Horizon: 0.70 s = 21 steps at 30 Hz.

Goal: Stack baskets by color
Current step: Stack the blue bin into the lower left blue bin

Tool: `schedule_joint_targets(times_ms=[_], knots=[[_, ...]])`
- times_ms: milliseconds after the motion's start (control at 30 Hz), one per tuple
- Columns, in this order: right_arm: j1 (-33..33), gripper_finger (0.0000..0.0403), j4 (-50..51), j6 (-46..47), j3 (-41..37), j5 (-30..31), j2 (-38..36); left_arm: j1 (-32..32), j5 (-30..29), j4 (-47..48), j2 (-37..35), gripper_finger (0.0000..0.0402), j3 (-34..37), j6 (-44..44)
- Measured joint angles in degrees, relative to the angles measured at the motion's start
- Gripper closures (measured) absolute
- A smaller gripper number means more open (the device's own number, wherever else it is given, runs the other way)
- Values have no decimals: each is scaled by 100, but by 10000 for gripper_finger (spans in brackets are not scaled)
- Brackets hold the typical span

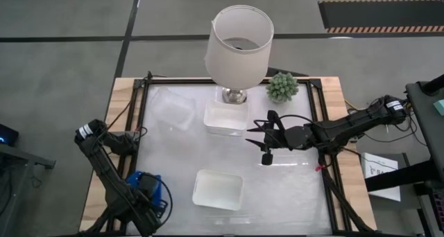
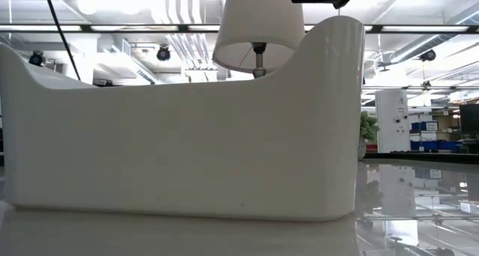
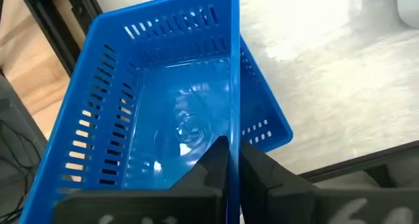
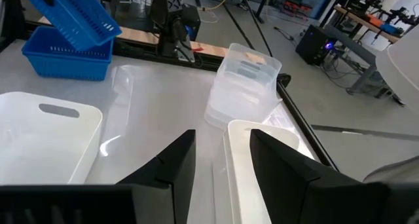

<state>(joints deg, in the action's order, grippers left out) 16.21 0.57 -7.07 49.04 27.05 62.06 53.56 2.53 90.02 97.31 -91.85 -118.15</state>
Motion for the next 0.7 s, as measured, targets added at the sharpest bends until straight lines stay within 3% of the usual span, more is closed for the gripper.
schedule_joint_targets(times_ms=[433,567,700], knots=[[0,266,26,0,0,-1,0,19,-211,-34,-1,294,17,65],[0,268,63,2,1,-1,0,22,-125,-315,-1,271,-6,378],[0,268,71,2,0,-1,0,135,-135,-1086,-2,263,-31,1245]])
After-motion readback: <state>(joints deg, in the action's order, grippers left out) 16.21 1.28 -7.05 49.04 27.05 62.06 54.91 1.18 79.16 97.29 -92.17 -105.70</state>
